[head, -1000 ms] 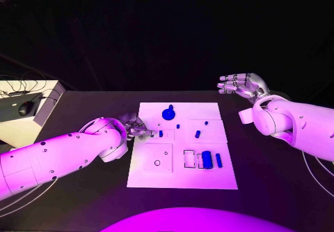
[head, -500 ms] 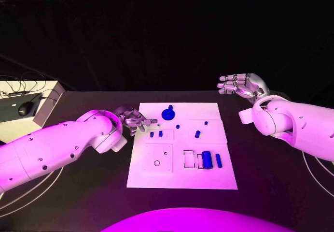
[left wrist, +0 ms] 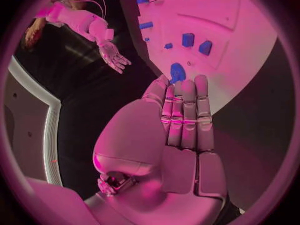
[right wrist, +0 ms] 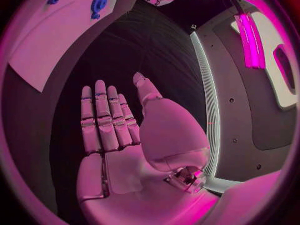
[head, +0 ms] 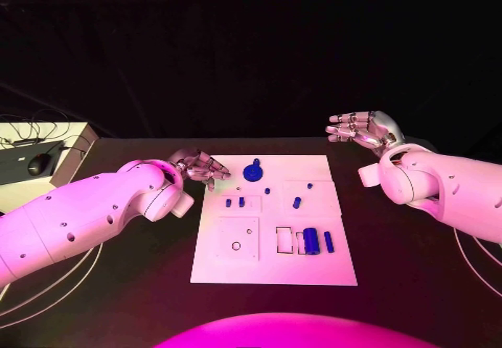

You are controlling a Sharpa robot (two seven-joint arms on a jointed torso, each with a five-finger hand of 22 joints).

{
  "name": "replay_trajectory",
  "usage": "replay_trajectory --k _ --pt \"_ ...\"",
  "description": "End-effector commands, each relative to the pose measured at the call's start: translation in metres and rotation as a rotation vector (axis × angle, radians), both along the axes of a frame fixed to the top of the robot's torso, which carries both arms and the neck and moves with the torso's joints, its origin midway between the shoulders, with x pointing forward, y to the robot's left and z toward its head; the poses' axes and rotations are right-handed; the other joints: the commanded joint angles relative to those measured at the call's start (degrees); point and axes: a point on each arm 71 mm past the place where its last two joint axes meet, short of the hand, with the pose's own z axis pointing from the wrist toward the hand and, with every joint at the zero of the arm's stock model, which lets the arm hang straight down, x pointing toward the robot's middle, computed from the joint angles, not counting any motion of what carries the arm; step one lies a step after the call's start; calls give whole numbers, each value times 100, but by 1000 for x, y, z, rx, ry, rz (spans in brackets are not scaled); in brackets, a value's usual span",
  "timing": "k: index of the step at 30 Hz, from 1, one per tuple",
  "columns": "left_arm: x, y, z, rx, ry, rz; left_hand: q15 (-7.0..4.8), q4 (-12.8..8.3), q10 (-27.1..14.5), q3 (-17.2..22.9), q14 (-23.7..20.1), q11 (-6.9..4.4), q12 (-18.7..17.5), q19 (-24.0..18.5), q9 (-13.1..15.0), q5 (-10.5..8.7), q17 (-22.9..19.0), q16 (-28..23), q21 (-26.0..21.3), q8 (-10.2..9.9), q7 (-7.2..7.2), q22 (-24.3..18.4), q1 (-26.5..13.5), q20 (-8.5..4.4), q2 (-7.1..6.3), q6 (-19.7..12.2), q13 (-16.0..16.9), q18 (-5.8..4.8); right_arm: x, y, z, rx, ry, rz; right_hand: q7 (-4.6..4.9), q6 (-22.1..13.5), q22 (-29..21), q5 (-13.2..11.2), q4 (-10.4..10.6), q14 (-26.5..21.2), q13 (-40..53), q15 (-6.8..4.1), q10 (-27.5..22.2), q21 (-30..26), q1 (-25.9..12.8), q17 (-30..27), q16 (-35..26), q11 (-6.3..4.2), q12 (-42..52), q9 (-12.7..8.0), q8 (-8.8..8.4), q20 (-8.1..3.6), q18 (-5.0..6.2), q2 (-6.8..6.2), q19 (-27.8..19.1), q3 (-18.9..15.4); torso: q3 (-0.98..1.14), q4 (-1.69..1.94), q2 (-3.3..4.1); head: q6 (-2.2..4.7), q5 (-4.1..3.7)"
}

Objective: Assemble the parts on the task board

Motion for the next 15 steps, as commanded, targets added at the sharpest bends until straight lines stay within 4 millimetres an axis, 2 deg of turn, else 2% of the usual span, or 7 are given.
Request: replay_trajectory --k 1,5,8,10,15 --pt "3 -13 12 14 -192 -110 40 -99 -107 30 -98 52 -162 -91 -141 -14 -144 -78 -81 -119 -33 -15 30 26 -15 40 -8 -73 0 2 1 -1 -7 13 27 12 1 19 4 -14 -9 -4 15 -10 -12 -7 -23 -12 -14 -3 -23 -10 -37 37 -36 32 -1 1 0 15 -3" --pt "3 -28 14 71 -322 -198 137 -209 -394 32 -206 203 -398 -202 -306 -64 -408 -297 -248 -325 -104 -79 37 93 -93 18 -14 -67 0 3 1 -4 -7 16 26 14 1 20 -2 -13 -9 -6 18 -9 -6 -7 -23 -14 -14 -3 -22 -12 -37 39 -34 40 -3 0 2 58 -16" --pt "3 -38 15 115 -396 -259 172 -295 -471 55 -229 247 -500 -228 -391 -81 -599 -428 -306 -361 -161 -70 50 135 -132 23 -13 -46 0 3 1 -7 -9 19 27 10 1 15 -17 -12 -9 -5 18 -9 9 -8 -23 -14 -17 -3 -25 -13 -37 38 -34 54 -6 1 2 91 -39" --pt "4 -47 16 166 -451 -316 172 -387 -528 110 -188 257 -621 -256 -405 -90 -850 -617 -340 -369 -139 -15 51 157 -141 56 -11 -22 0 4 1 -10 -11 22 28 10 1 13 -25 -12 -10 -6 17 -9 16 -8 -23 -13 -21 -3 -26 -13 -37 39 -33 63 -10 -9 5 127 -55" --pt "5 -68 12 278 -508 -429 163 -525 -618 361 -191 265 -732 -314 -411 -71 -992 -648 -284 -371 -150 177 62 153 -227 -10 -16 -10 0 5 0 -13 -12 26 28 10 1 13 -25 -12 -10 -6 17 -9 16 -8 -23 -13 -21 -3 -26 -13 -37 39 -33 63 -6 2 3 169 -90"
